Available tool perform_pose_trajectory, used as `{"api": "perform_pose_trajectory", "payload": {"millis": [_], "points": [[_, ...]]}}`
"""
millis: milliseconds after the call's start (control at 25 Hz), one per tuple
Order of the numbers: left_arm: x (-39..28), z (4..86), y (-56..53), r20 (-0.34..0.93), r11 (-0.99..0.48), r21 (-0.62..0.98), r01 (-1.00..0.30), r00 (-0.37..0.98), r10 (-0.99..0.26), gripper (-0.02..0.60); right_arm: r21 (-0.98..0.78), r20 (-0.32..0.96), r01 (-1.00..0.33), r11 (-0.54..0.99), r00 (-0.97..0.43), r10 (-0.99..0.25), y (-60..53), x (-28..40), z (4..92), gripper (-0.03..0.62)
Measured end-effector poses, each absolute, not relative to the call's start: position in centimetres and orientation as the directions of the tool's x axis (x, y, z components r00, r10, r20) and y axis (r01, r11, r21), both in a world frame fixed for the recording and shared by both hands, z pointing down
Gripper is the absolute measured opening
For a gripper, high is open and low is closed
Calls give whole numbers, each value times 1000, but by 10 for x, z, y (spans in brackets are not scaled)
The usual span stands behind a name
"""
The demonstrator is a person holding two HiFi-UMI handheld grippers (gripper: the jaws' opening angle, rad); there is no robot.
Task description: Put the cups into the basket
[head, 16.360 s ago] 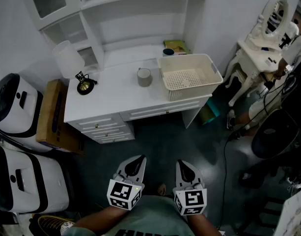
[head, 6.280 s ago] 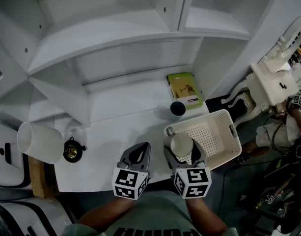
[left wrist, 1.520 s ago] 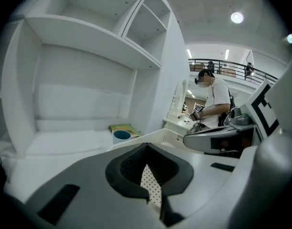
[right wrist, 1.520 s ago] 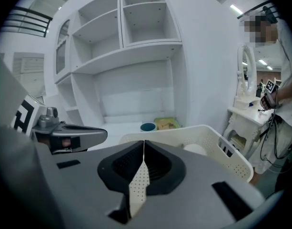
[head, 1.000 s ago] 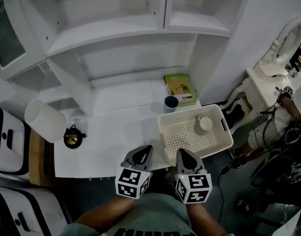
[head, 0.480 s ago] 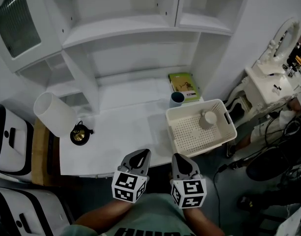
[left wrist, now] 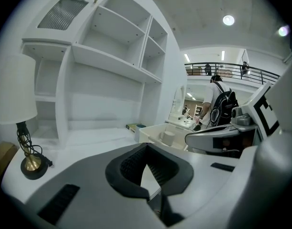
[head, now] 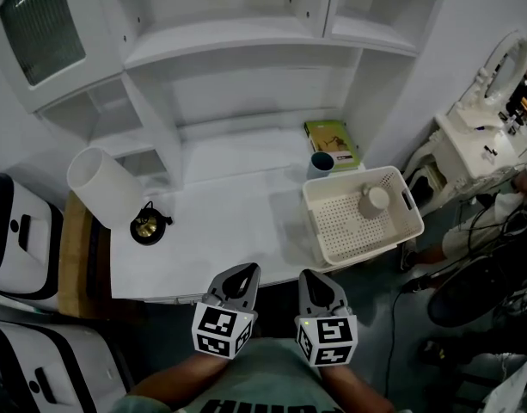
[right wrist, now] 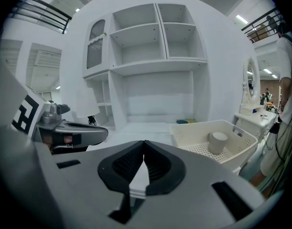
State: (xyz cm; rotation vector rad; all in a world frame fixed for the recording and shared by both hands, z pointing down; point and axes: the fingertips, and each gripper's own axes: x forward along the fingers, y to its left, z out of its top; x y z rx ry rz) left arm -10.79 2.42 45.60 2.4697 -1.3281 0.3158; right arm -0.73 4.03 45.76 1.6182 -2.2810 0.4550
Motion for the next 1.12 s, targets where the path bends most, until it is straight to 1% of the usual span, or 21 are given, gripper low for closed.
{"api": "perform_pose_trajectory", "payload": {"millis": [280,1120], "points": [[-112,459,30,336,-522,179,-834,550,-765,6,-67,440,-943,325,-321,-839,46,-15,467,18],[-117,461,24,337,-524,179,-833,552,-763,6,-67,438,-939,338,-332,-835,40,-25,466,18]]}}
